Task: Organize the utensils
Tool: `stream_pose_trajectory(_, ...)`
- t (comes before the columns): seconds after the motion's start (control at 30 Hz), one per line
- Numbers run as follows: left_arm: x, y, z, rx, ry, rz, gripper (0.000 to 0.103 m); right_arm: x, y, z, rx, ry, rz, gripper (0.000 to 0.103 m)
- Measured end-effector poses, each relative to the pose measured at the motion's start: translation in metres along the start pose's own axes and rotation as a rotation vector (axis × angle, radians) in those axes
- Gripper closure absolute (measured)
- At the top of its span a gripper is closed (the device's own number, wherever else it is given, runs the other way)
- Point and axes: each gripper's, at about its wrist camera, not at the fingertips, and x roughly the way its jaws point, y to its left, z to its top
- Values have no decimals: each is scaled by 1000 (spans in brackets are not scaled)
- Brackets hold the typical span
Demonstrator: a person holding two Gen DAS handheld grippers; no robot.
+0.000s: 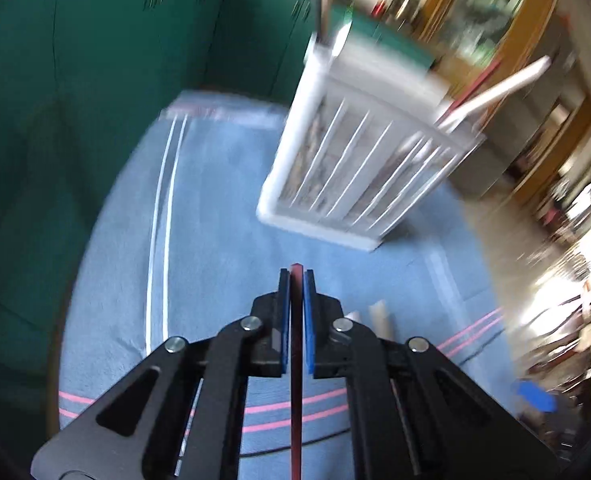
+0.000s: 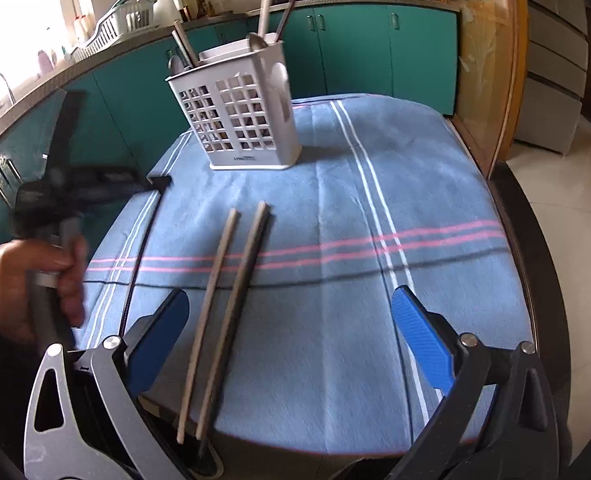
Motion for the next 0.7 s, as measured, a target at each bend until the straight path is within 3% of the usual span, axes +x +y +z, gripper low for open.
stream_pose_trajectory(0.13,-49,-6,6,2,-109,-93,97,29,23,23,-55,31,27,5)
stream_pose_trajectory(0.23,-87,-4,7,29,-201,-125,97,64,45,40,-105,88,50,21)
stream_pose_trajectory(0.3,-112,4,7,23,-272,-146,97,89,57,49,-112,138,79,40)
stream_pose_trajectory(0.4,-135,15,9,15,-349,-142,97,118,69,57,-134,195,73,53)
stream_pose_trajectory(0.57,-147,26,8,2,-379,-145,97,133,81,67,-161,210,47,54)
stream_pose_trajectory(0.7,-155,32,5,-13,-376,-147,97,105,73,79,-141,135,26,54)
